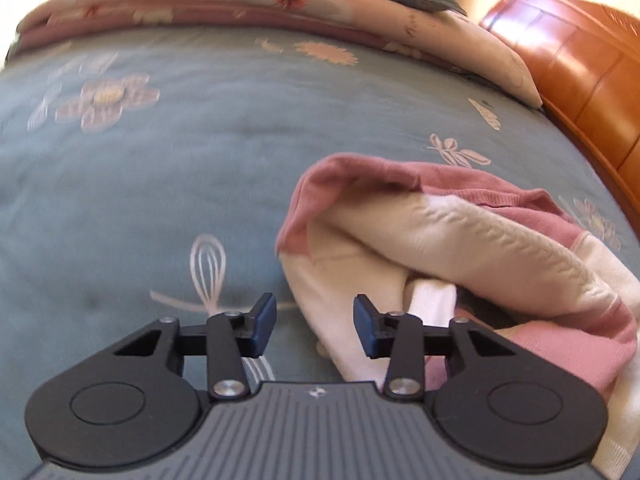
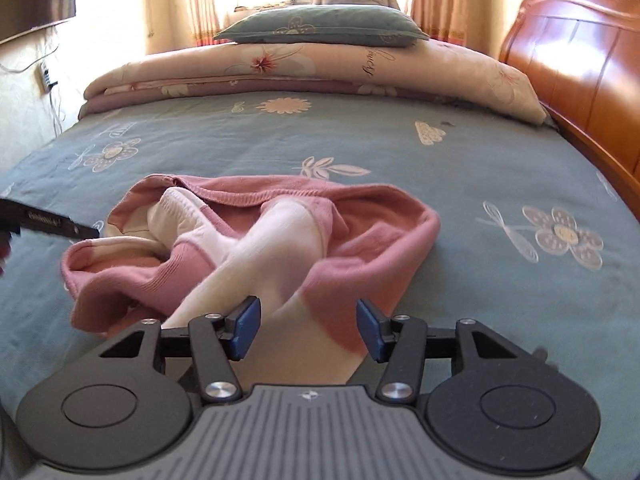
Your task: Fold clothes
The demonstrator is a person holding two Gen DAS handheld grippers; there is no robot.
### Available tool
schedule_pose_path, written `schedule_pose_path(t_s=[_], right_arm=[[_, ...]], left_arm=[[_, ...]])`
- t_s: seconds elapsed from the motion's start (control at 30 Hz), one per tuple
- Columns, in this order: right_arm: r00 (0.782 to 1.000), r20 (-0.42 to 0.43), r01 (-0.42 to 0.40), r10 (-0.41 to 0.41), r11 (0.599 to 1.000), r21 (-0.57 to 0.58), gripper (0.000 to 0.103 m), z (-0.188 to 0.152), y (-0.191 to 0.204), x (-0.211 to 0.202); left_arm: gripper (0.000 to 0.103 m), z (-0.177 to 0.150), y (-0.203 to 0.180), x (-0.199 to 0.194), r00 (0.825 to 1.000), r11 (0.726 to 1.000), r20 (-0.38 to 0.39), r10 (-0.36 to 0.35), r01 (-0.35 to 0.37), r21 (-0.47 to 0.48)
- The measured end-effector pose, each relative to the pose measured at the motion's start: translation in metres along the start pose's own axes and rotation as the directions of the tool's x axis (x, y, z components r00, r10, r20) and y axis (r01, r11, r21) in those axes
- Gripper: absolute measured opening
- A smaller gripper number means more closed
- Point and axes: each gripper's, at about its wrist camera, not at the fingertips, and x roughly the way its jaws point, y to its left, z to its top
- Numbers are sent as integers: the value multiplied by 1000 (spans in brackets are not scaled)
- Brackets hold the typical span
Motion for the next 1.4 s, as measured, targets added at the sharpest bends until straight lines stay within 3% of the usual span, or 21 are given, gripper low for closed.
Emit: schedule_pose_path(t_s=[0.17,0.23,0.4,0.6,0.63,0.67,0.73,0.97,1.13,1.23,1.3,1.4], right_arm=[[998,-16,-52,53,997,61,58,-17,3,-6],[999,-26,-39,41,998,53,58,-21,6,-5],[998,-42,-53,55,997,55,58,-24,9,3],[997,-37,-64,65,997,32,58,-24,15,5],[997,-36,-64,65,997,30,58,-25,14,5],[997,-39,-64,65,997,31,58,-26,14,6],[997,-40,-63,64,998,30,58,-27,14,7],[998,-26,-58,58,998,23,58,-27,12,2],[999,-7,-52,52,998,30,58,-22,8,0],[999,-6,-46,47,998,38,58,-21,5,1],[999,-8,-42,43,998,40,58,-21,3,3],[999,-18,-31,32,998,49,58,-22,1,7]], left_arm=[[36,-19,19,25,997,982,8,-71,71,-176],[34,-20,16,29,997,983,42,-71,77,-167],[30,-19,10,36,973,951,96,-211,227,-208],[29,-43,12,37,967,934,133,-215,244,-262],[22,-46,14,37,967,933,143,-211,243,-266],[10,-46,17,39,970,934,142,-195,228,-274],[2,-44,18,40,976,938,137,-169,202,-281],[2,-25,12,11,983,976,175,-65,99,-195],[2,-1,39,-9,980,982,195,32,5,-190],[2,20,57,-9,973,981,199,119,-85,-174],[1,36,69,-6,957,972,213,195,-160,-172],[1,50,87,-2,955,968,230,186,-137,-212]])
